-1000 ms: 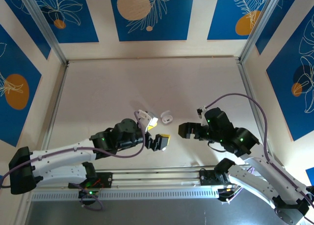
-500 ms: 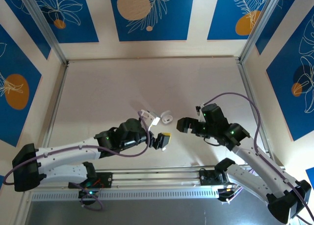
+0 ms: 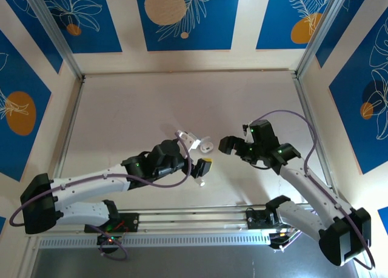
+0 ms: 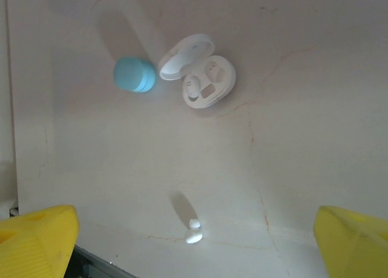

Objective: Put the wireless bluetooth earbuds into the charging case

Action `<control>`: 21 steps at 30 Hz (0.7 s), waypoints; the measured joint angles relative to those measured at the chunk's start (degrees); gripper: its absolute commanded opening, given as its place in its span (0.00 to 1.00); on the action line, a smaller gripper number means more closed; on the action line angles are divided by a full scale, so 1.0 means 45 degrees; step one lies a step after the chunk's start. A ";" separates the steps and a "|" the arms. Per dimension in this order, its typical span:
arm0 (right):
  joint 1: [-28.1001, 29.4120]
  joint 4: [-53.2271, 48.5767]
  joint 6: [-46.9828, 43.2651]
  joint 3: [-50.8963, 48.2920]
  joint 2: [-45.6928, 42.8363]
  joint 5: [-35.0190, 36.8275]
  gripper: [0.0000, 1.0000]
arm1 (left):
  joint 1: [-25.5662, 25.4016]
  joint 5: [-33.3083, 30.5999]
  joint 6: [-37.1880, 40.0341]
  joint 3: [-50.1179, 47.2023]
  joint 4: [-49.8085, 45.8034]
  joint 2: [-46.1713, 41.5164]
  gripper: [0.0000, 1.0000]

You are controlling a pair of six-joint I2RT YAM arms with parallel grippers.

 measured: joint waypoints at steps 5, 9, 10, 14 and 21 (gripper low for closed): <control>0.0068 -0.0015 0.0301 0.0170 0.0986 0.0083 0.99 | 0.0471 0.0223 -0.0350 0.0019 -0.0748 -0.0097 1.00; 0.0369 0.0151 0.0398 0.0170 0.1146 -0.0194 0.99 | 0.0525 0.0306 -0.0835 -0.0257 -0.1195 -0.0913 1.00; 0.0525 0.0189 0.0418 0.0170 0.1200 -0.0238 0.99 | 0.0525 0.0325 -0.0986 -0.0457 -0.1282 -0.1311 1.00; 0.1515 0.0175 0.0427 0.0170 0.1316 -0.0083 0.99 | 0.0539 0.0335 -0.1598 -0.1418 -0.1749 -0.2943 1.00; 0.2705 0.0170 0.0622 -0.0010 0.1360 -0.0146 0.93 | 0.0549 0.0665 -0.2565 -0.2759 -0.2939 -0.4789 1.00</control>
